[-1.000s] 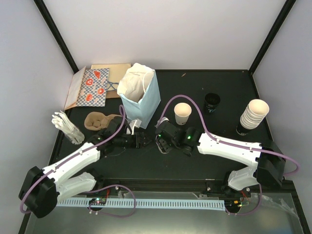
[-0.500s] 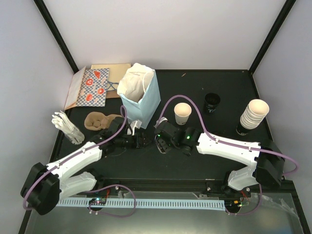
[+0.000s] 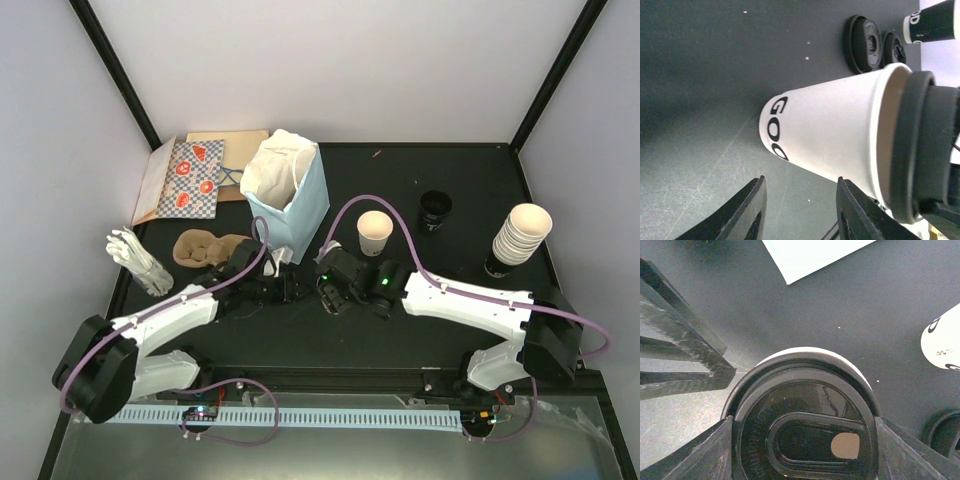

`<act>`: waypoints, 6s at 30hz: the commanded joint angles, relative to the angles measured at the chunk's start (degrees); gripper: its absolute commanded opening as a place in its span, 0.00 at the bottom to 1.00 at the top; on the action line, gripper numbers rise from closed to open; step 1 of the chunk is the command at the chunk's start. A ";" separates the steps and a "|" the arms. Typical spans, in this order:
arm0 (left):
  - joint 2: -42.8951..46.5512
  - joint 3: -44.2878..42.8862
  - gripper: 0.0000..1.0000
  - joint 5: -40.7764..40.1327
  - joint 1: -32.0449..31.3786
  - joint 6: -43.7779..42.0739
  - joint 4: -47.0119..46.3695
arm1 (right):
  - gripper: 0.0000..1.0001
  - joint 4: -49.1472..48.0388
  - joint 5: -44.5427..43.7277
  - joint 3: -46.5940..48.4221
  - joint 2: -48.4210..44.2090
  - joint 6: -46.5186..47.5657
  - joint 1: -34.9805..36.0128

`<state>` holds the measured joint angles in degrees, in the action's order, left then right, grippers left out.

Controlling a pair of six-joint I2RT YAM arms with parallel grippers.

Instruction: Pack the takeout coffee

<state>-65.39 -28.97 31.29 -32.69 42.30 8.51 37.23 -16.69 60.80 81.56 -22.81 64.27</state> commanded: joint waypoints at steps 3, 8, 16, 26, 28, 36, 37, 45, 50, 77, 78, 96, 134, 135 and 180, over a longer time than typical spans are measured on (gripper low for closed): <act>-3.88 -0.60 0.38 -2.55 0.90 -1.34 -5.09 | 0.70 -0.75 1.34 1.28 1.14 0.73 0.42; -6.02 -1.44 0.37 -2.10 0.99 -1.46 -7.72 | 0.70 -0.51 1.16 1.31 1.42 0.97 0.42; -7.55 -2.67 0.37 -2.14 0.98 -2.84 -9.96 | 0.71 1.07 -0.20 2.93 2.11 -0.36 0.36; -7.52 -2.67 0.38 -2.38 0.99 -2.58 -12.06 | 0.71 2.75 -1.39 4.67 1.00 -0.24 0.41; -7.65 -2.67 0.38 -2.43 1.01 -2.66 -12.03 | 0.71 2.98 -1.35 4.81 0.64 -0.22 0.42; -7.65 -2.67 0.38 -2.31 0.96 -2.74 -12.32 | 0.71 3.04 -2.50 4.42 0.69 -0.74 0.41; -7.65 -2.71 0.38 -2.35 1.02 -2.73 -12.36 | 0.71 3.05 -2.75 4.49 0.90 -0.62 0.42; -7.65 -2.68 0.38 -2.29 0.98 -2.67 -12.29 | 0.71 2.25 -3.98 5.20 3.08 -0.24 0.41; -9.38 -2.75 0.38 -2.04 0.98 -2.67 -12.30 | 0.71 1.32 -2.82 5.04 3.74 -0.13 0.38; -4.44 1.52 0.38 -4.53 1.04 -0.26 -13.19 | 0.71 3.72 3.64 1.68 6.96 -2.54 -0.92; -3.42 1.81 0.38 -5.05 1.00 -0.29 -12.68 | 0.71 3.82 4.06 1.48 6.83 -2.37 -0.90; 10.10 2.95 0.39 -5.15 1.75 0.75 -4.62 | 0.70 6.35 15.65 -1.16 3.53 8.28 -0.20; 7.82 5.30 0.43 5.88 2.11 -1.21 -3.78 | 0.69 11.26 10.71 -1.61 10.21 8.83 3.05; 7.96 5.40 0.43 5.89 2.10 -1.18 -3.77 | 0.69 11.39 10.45 -1.57 10.26 8.65 3.05; 11.47 12.88 0.43 8.94 0.46 7.95 -13.58 | 0.69 9.00 6.50 -1.41 10.20 3.81 3.84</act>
<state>-52.99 -16.43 39.83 -31.68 49.19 -1.54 38.68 -12.51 63.99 87.09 -18.50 67.81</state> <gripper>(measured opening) 0.433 0.709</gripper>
